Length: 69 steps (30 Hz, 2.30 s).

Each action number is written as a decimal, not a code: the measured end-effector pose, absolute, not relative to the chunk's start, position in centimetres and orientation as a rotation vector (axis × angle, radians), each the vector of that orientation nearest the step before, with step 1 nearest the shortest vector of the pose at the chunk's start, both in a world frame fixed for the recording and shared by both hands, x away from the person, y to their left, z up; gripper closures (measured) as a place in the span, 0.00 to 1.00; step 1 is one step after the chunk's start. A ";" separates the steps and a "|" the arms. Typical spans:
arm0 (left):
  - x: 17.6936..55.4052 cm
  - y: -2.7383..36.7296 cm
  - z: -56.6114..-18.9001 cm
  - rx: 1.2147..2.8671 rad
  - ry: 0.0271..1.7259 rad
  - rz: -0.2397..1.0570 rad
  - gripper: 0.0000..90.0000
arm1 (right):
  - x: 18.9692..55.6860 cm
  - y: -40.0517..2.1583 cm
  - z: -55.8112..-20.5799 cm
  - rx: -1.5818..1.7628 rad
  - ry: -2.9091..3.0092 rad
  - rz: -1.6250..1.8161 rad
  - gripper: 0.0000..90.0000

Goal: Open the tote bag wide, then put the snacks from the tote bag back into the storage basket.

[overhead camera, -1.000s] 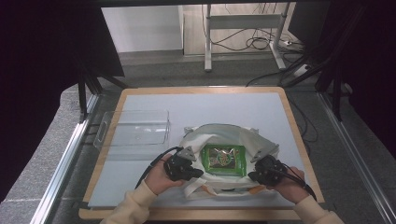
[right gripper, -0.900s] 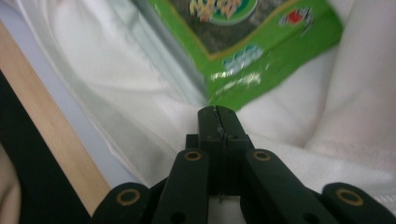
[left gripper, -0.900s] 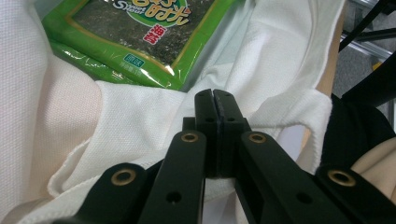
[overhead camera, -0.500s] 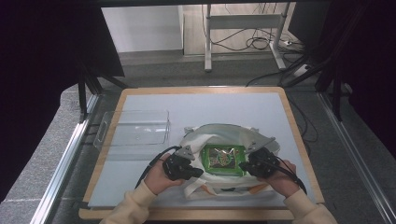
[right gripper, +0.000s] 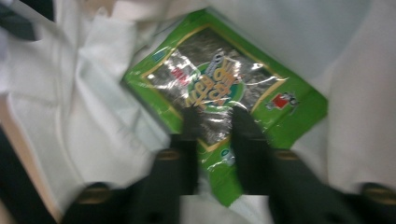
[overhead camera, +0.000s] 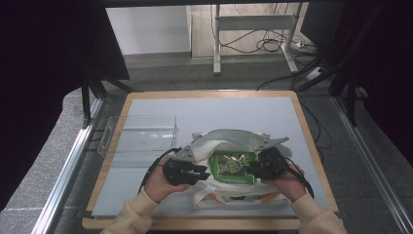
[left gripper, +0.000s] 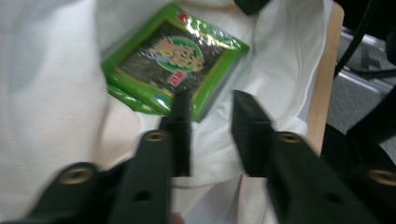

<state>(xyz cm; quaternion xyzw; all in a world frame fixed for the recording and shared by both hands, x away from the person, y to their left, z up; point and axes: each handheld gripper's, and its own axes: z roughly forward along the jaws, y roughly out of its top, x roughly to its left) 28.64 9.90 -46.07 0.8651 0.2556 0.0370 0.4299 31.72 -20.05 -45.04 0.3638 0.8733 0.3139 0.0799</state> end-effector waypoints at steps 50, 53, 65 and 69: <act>29.0 10.7 -46.3 2.154 0.662 0.094 0.42 | 37.5 -16.4 -49.2 1.661 2.525 0.461 0.25; 28.9 10.6 -46.2 2.154 0.660 0.098 0.42 | 37.6 -16.4 -49.5 1.700 2.530 0.465 0.25; 28.9 10.6 -46.3 2.160 0.658 0.100 0.42 | 37.9 -16.9 -49.5 1.712 2.582 0.586 0.64; 29.0 10.6 -46.3 2.159 0.660 0.100 0.42 | 37.9 -17.1 -49.5 1.739 2.598 0.619 0.74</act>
